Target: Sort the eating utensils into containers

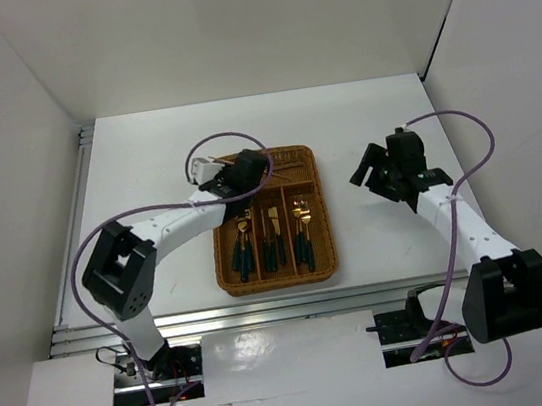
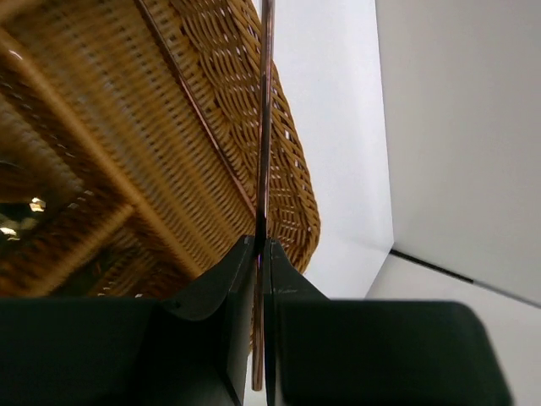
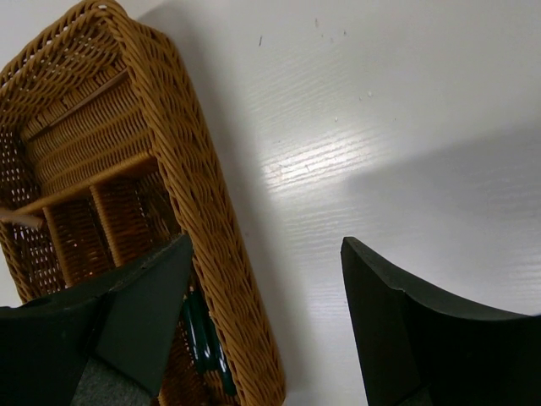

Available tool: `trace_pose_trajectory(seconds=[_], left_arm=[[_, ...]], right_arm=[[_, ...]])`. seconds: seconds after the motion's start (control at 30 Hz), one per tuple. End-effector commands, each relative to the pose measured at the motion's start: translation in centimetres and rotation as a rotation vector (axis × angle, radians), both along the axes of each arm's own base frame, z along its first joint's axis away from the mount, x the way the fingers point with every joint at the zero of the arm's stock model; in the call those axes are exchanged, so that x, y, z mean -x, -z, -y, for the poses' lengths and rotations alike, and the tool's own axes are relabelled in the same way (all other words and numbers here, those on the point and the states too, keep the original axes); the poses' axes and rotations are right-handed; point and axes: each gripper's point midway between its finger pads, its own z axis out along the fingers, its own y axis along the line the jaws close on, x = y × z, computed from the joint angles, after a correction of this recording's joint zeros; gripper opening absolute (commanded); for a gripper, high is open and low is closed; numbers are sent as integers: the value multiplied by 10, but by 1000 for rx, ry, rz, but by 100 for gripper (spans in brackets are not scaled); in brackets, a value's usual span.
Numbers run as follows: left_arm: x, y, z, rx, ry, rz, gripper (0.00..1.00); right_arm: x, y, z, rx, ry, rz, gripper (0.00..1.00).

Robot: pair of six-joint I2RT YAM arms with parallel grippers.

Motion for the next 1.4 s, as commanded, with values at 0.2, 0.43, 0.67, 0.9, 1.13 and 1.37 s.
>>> trace_pose_trajectory(seconds=[0.2,0.43,0.67,0.9,1.13,1.37], left_arm=[[-28,18,23,122,-257,19,20],[-37,30,48,186,-275,10,20],[-34,43,51,230,-364,3,38],[-30,24,39,199,-383,27,64],[-21,-19,7,35,-242,53,85],[-48,-87,-2,-208,355,188,98]], right_arm=[[8,-15,-3,-10,-26,64,79],[11,-8,-4,-9,-40,46,79],[10,-8,-10,-24,-70,47,79],[10,-3,-11,-30,-78,38,79],[11,0,-11,-17,-90,40,79],[1,-14,-13,-25,-98,92,91]])
